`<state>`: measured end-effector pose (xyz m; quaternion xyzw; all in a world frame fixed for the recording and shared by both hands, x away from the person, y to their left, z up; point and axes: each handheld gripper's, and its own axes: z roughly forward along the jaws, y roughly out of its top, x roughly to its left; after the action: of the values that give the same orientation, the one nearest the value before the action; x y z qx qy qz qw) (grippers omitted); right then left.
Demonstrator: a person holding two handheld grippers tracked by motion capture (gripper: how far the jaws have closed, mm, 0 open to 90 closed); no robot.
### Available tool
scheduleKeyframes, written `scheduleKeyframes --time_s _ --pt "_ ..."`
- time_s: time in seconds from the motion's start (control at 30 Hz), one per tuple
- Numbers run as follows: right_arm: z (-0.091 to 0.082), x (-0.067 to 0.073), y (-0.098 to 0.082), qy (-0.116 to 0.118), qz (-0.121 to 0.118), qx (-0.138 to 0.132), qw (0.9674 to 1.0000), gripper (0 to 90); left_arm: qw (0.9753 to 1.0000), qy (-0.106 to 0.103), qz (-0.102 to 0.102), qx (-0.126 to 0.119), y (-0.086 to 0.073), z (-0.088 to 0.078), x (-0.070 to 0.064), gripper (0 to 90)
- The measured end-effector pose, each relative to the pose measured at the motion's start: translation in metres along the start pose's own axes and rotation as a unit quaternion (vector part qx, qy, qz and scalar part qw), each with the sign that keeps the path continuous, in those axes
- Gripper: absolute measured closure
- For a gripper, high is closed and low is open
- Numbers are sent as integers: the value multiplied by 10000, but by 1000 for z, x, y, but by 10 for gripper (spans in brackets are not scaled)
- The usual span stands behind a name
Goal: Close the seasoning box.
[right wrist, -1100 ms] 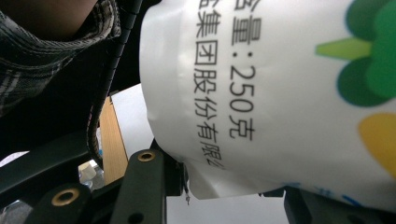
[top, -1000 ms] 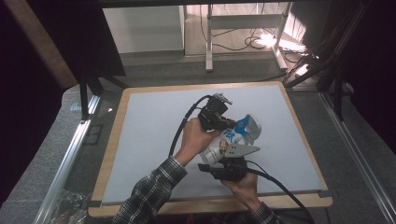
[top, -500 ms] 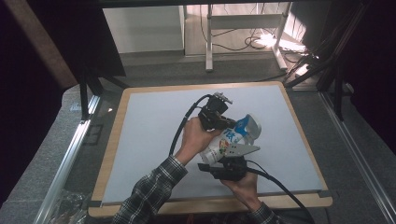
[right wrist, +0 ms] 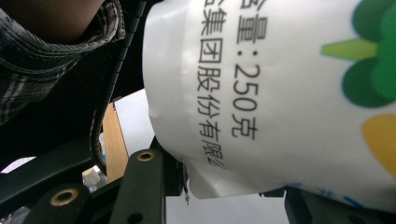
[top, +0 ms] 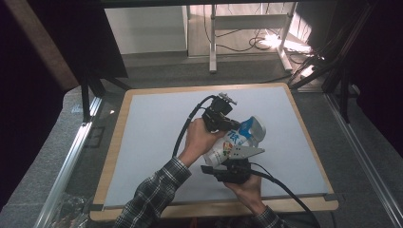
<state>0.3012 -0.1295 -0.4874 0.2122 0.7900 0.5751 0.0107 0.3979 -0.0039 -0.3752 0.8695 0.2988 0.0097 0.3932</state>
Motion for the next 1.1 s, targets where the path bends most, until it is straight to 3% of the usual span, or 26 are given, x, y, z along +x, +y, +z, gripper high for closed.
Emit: scheduleKeyframes --time_s 1.1 --pt "0 1 3 42 56 -61 10000 614 9999 60 -40 91 3 -1 2 886"
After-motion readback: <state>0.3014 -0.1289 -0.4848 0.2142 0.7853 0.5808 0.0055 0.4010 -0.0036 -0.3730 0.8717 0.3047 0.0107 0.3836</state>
